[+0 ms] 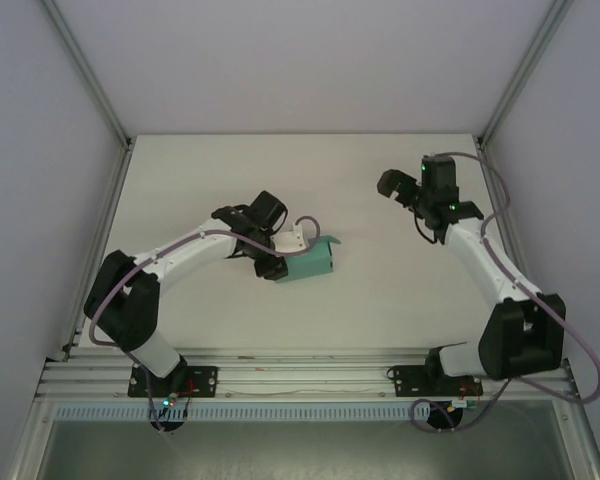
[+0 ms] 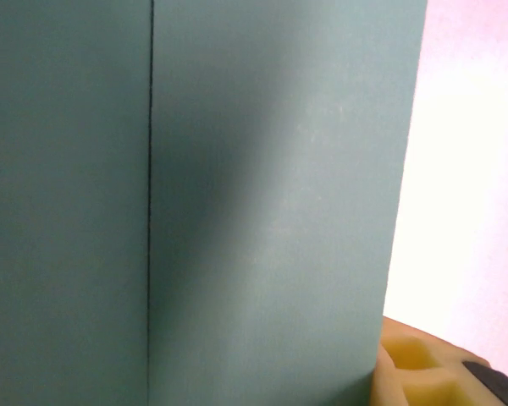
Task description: Assemble paper box
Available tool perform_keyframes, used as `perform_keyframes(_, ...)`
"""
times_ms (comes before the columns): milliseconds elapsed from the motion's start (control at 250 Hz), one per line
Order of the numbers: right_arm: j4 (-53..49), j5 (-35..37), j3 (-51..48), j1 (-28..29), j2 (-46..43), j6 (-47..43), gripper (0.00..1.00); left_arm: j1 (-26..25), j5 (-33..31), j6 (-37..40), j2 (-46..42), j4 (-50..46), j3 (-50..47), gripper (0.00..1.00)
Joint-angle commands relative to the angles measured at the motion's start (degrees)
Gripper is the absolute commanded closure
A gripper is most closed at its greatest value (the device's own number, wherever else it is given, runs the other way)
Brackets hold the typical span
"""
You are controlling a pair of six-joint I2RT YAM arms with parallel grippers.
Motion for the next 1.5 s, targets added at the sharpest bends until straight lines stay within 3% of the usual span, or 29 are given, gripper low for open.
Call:
perform_keyframes(0, 13.95, 6.98, -7.22, -0.12, -4.13, -7.44, 0.0, 0.03, 2.04, 1.73, 2.22, -5.62, 2.61, 0.55)
perform_keyframes(100, 16.67, 2.43, -9.84, -0.14, -6.15, -11.05, 0.0, 0.17, 1.33, 1.76, 4.89, -7.04, 4.59, 0.55)
perform_keyframes(256, 8.48, -16.53, -7.95, 0.46, -5.86, -21.32, 0.0, 0.12, 0.23, 2.58, 9.28, -10.09, 8.51, 0.55)
perform_keyframes(352, 1.1, -22.95, -6.22, 3.12, -4.91, -28.73, 0.03, 0.3, 0.47, 3.46, 10.51, -10.74, 9.4, 0.55)
perform_keyframes(552, -12.18, -20.99, -3.1, 11.6, -1.46, -42.5, 0.07, 0.47, 1.89, 3.74, 10.79, -10.67, 10.47, 0.54)
perform_keyframes(751, -12.32, -20.79, -0.04, 14.79, 3.39, -43.64, 0.16, 0.47, 1.24, 3.4, 11.6, -11.45, 10.96, 0.55)
perform_keyframes(815, -10.99, -22.46, 0.67, 15.13, 4.83, -43.62, 0.22, 0.47, 1.13, 3.27, 11.75, -11.29, 11.03, 0.54)
perform_keyframes(1075, -11.42, -26.48, 3.84, 15.96, 8.43, -43.8, 0.64, 0.47, 1.57, 3.4, 11.75, -10.64, 10.96, 0.54)
perform_keyframes(1179, -14.42, -27.6, 4.91, 16.18, 9.24, -45.06, 0.75, 0.56, 1.44, 3.49, 11.6, -10.17, 10.92, 0.55)
perform_keyframes(1495, -14.83, -25.17, 4.15, 16.4, 8.42, -43.91, 0.83, 0.61, 1.77, 3.4, 11.14, -9.86, 11.22, 0.55)
